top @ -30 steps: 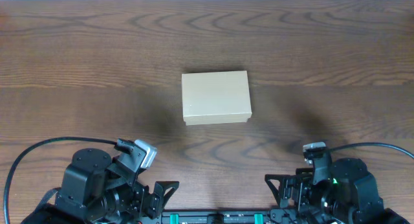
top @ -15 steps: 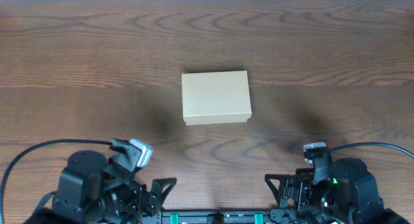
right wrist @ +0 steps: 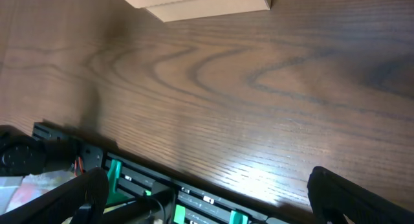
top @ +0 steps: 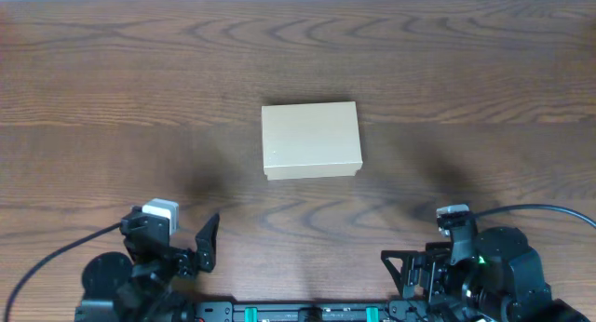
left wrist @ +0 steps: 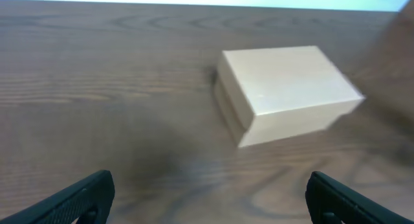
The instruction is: Pack container
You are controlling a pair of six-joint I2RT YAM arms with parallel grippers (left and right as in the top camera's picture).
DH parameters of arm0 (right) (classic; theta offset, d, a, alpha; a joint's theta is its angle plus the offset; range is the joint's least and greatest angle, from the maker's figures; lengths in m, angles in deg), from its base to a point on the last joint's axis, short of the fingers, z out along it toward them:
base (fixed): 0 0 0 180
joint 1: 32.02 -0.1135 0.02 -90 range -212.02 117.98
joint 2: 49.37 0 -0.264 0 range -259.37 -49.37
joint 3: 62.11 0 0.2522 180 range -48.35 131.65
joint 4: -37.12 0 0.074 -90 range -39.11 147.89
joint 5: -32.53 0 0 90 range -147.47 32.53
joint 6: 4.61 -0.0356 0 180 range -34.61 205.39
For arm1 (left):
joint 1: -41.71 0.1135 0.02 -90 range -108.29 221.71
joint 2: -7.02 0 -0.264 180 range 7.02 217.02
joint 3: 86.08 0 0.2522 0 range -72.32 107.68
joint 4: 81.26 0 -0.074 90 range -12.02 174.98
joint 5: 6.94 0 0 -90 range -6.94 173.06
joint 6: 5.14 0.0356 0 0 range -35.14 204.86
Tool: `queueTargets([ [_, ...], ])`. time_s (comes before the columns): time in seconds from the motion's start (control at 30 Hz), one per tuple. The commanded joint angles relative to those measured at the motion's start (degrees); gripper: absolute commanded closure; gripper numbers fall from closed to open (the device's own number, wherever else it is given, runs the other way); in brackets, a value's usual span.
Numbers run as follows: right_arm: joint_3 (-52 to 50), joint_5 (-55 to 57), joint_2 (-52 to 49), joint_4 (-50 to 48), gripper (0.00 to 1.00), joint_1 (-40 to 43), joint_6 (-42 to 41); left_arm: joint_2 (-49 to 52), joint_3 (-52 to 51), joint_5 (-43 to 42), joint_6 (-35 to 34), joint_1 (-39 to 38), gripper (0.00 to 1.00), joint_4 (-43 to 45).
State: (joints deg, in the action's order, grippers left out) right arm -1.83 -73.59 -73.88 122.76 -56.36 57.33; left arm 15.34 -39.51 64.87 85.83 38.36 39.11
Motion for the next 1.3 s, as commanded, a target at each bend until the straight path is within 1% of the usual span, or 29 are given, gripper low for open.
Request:
queueTargets([
  [0.0,-0.26,-0.42,0.13,-0.07,0.01,-0.11,-0.42,-4.2,-5.84,0.76,1.36,1.09,0.05,2.12],
  [0.13,-0.26,-0.42,0.13,-0.09,0.01,-0.11,-0.42,-8.2,-12.59,0.57,0.94,1.09,0.05,5.99],
  [0.4,-0.26,-0.42,0.13,-0.09,0.01,-0.11,-0.42,-8.11,-18.91,0.42,0.11,1.09,0.05,10.91],
  [0.6,-0.26,-0.42,0.13,-0.07,0.01,-0.11,-0.42,-8.11,-24.87,-3.37,0.09,1.09,0.05,17.62],
  [0.67,-0.26,-0.42,0.13,-0.07,0.01,-0.11,-0.42,-8.11,-25.07,-4.07,0.13,1.09,0.05,18.69],
  [1.27,-0.26,-0.42,0.13,-0.07,0.01,-0.11,-0.42,-8.11,-25.07,-3.89,0.13,1.09,0.05,18.67],
])
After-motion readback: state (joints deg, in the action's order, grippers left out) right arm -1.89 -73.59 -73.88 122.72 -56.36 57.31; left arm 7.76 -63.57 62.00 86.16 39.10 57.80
